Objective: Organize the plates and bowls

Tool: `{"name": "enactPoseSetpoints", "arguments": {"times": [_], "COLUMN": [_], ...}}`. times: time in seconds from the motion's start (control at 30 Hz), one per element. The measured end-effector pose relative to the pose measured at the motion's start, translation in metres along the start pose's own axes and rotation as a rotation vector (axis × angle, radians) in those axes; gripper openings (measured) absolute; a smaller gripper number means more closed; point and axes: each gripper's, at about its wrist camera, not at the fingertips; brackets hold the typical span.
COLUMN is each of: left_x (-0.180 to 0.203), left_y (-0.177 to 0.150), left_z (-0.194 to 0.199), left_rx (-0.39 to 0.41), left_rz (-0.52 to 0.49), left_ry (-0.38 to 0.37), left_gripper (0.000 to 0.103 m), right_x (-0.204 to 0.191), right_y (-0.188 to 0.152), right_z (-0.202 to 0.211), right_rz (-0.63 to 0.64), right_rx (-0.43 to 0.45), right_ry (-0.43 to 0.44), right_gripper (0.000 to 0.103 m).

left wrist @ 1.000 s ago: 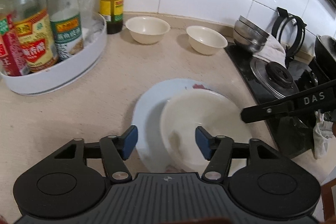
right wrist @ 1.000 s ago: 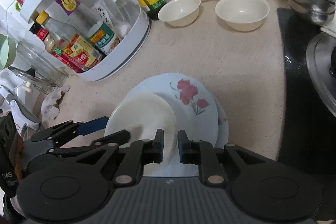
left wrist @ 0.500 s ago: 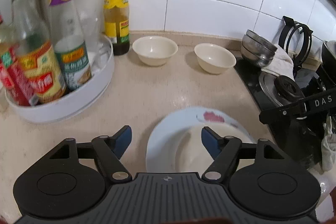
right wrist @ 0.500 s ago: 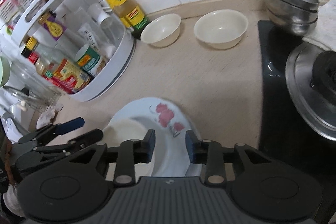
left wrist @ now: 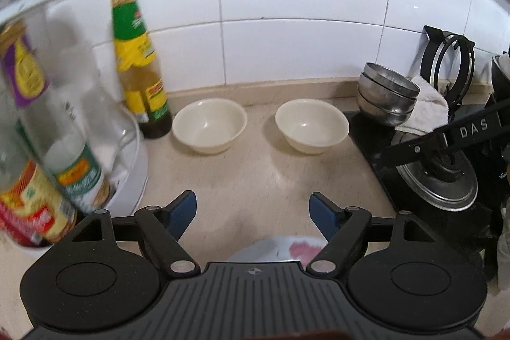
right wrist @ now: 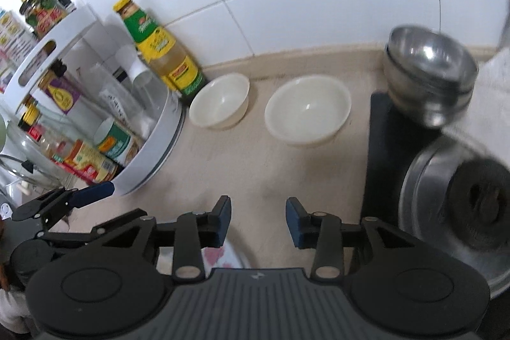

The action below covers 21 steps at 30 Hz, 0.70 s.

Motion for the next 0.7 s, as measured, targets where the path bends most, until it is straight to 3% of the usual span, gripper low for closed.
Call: {"name": "enactPoseSetpoints", "arguments": {"times": [0.33, 0.53, 0.7], "left_x": [0.014, 0.014, -0.006], "left_y": [0.031, 0.048, 0.019], "left_z": [-0.039, -0.064, -0.037], "left_rx": [-0.031, -0.047, -0.092], "left_rz": [-0.052, -0.092, -0.152], "left_ry": [-0.013, -0.060, -0.124], "left_gripper": [0.083, 0.083, 0.083], "right_x": [0.019, 0.029, 0.010], "right_y": [0.026, 0.032, 0.005], "right_z": [-0.017, -0.030, -0.024], "right_rz": [0.015, -0.048, -0.045], "right_rx": [0.006, 0.011, -0.040], "right_ry": [-0.015, -0.060, 0.032], "right_gripper": [0.042, 0.042, 0.042]}}
Point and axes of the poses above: each gripper's, at about its wrist camera, not at the fingertips, and z roughly against the way its jaws point, x to its right, y to its top, and after that the axes turned 3 degrees about x, right-handed
